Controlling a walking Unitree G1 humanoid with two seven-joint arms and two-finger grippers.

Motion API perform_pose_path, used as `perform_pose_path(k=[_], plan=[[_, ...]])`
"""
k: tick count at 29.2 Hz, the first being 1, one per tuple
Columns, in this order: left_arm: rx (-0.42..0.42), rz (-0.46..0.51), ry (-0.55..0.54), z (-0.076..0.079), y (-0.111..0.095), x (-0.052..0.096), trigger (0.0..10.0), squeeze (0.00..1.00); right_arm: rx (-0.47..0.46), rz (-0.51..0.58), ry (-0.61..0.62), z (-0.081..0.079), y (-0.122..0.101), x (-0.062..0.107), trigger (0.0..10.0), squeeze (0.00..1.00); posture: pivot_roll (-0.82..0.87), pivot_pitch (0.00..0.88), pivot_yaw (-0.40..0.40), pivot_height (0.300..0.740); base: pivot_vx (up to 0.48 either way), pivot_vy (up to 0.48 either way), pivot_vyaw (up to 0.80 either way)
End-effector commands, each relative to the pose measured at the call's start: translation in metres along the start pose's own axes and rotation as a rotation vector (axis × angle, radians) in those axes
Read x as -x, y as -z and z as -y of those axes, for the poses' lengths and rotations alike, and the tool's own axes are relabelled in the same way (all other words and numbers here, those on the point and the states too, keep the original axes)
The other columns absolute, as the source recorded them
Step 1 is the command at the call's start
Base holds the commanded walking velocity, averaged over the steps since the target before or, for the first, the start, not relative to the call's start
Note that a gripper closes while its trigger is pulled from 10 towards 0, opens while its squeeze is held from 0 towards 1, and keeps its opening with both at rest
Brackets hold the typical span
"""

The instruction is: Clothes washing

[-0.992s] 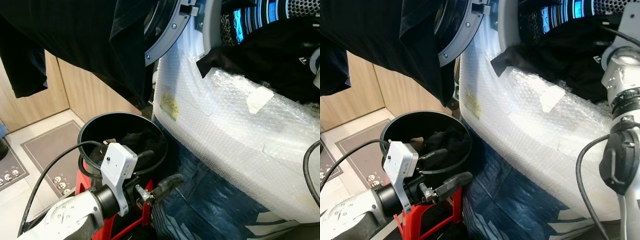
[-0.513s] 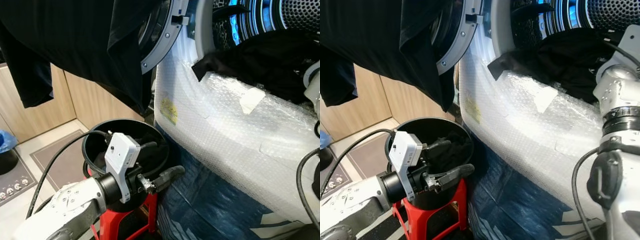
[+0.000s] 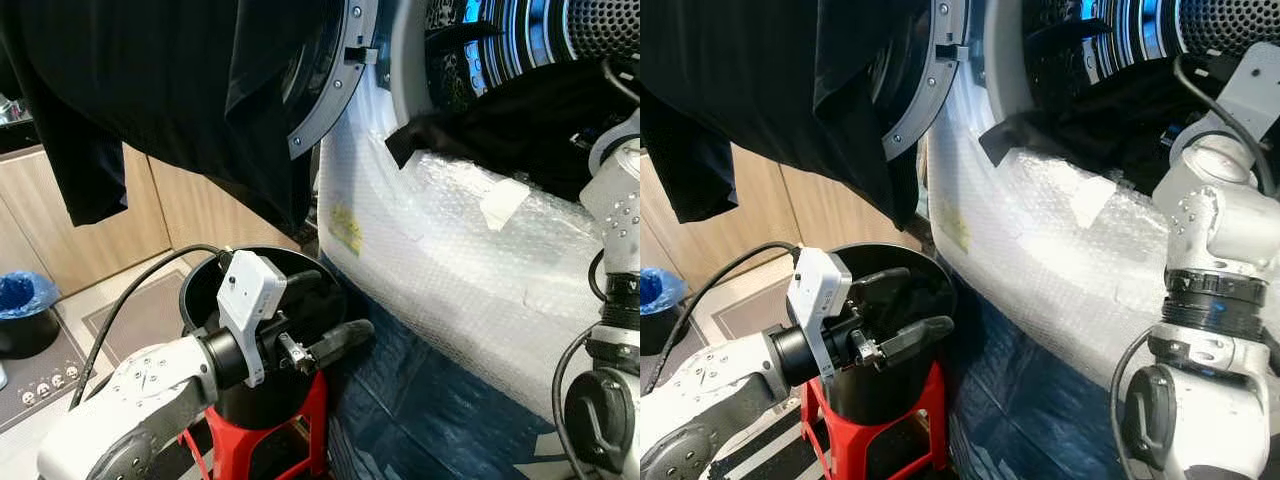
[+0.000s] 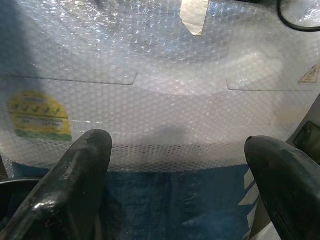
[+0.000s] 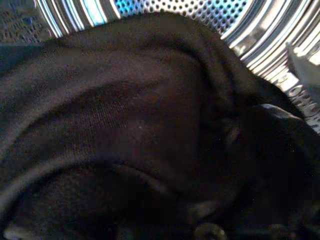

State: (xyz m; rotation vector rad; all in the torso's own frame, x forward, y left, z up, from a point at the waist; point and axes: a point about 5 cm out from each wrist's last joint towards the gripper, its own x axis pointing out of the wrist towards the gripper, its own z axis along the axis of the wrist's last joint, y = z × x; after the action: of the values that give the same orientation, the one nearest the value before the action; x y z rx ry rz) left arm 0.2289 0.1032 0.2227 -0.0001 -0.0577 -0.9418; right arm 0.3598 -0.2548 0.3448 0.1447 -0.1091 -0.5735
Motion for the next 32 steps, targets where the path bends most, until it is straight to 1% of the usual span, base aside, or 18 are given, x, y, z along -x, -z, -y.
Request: perform_pose_path(k=[1,2,5,7,8,10,12,13,14,17,19,22,26,28,29,31,32], plan=[[-0.026,0.010,0.020,0.001,-0.004,-0.002,10.0,0.00,0.005,0.006,0.009,0.004,-0.004,0.004,10.0,1.00,-0.03,0.000,-0.084,0.740,0.000,0.000,0.00],[-0.026,0.010,0.020,0.001,-0.004,-0.002,10.0,0.00,0.005,0.006,0.009,0.004,-0.004,0.004,10.0,1.00,-0.03,0.000,-0.084,0.740,0.000,0.000,0.00],[-0.028,0.012,0.030,0.000,-0.003,-0.004,10.0,0.00,0.080,-0.010,0.006,0.010,0.001,0.010,10.0,1.00,-0.04,0.000,-0.081,0.740,0.000,0.000,0.00],[-0.028,0.012,0.033,0.000,-0.003,-0.005,10.0,0.00,0.098,-0.009,0.002,0.013,0.001,0.012,10.0,1.00,-0.05,0.000,-0.077,0.740,0.000,0.000,0.00],[-0.029,0.013,0.035,-0.001,-0.003,-0.005,10.0,0.00,0.123,0.000,-0.034,0.015,0.000,0.016,10.0,1.00,-0.05,0.000,-0.073,0.740,0.000,0.000,0.00],[-0.030,0.013,0.037,-0.002,-0.003,-0.006,10.0,0.00,0.134,0.002,-0.048,0.016,0.000,0.017,10.0,1.00,-0.05,0.000,-0.073,0.740,0.000,0.000,0.00],[-0.041,0.013,0.038,-0.003,-0.002,-0.007,10.0,0.00,0.203,0.020,-0.095,0.018,-0.001,0.021,10.0,1.00,-0.06,0.000,-0.068,0.740,0.000,0.000,0.00],[-0.044,0.014,0.039,-0.004,-0.002,-0.007,10.0,0.00,0.216,0.029,-0.121,0.018,-0.002,0.023,10.0,1.00,-0.06,0.000,-0.067,0.740,0.000,0.000,0.00],[-0.044,0.014,0.039,-0.004,-0.002,-0.007,10.0,0.00,0.216,0.029,-0.121,0.018,-0.002,0.023,10.0,1.00,-0.06,0.000,-0.067,0.740,0.000,0.000,0.00],[-0.058,0.017,0.035,-0.007,-0.003,-0.008,10.0,0.00,0.211,0.058,-0.227,0.011,-0.006,0.032,10.0,1.00,-0.06,0.000,-0.065,0.740,0.000,0.000,0.00],[-0.062,0.013,0.031,-0.008,-0.003,-0.008,10.0,0.00,0.231,0.073,-0.284,0.008,-0.006,0.038,10.0,1.00,-0.07,0.000,-0.062,0.740,0.000,0.000,0.00],[-0.068,0.013,0.030,-0.010,-0.002,-0.008,10.0,0.00,0.257,0.055,-0.338,0.011,-0.003,0.043,10.0,1.00,-0.07,0.000,-0.055,0.740,0.000,0.000,0.00],[-0.069,0.012,0.030,-0.010,-0.002,-0.008,10.0,0.00,0.266,0.046,-0.358,0.012,-0.002,0.044,10.0,1.00,-0.07,0.000,-0.055,0.740,0.000,0.000,0.00],[-0.080,0.011,0.032,-0.012,-0.003,-0.008,10.0,0.00,0.362,0.045,-0.452,0.014,0.002,0.051,10.0,1.00,-0.07,0.000,-0.051,0.740,0.000,0.000,0.00],[-0.080,0.011,0.032,-0.012,-0.003,-0.008,10.0,0.00,0.362,0.045,-0.452,0.014,0.002,0.051,10.0,1.00,-0.07,0.000,-0.051,0.740,0.000,0.000,0.00],[-0.086,0.018,0.012,-0.017,-0.004,-0.008,10.0,0.00,0.411,0.042,-0.528,0.018,0.004,0.056,10.0,1.00,-0.07,0.000,-0.048,0.740,0.000,0.000,0.00],[-0.086,0.018,0.012,-0.017,-0.004,-0.008,10.0,0.00,0.411,0.042,-0.528,0.018,0.004,0.056,10.0,1.00,-0.07,0.000,-0.048,0.740,0.000,0.000,0.00]])
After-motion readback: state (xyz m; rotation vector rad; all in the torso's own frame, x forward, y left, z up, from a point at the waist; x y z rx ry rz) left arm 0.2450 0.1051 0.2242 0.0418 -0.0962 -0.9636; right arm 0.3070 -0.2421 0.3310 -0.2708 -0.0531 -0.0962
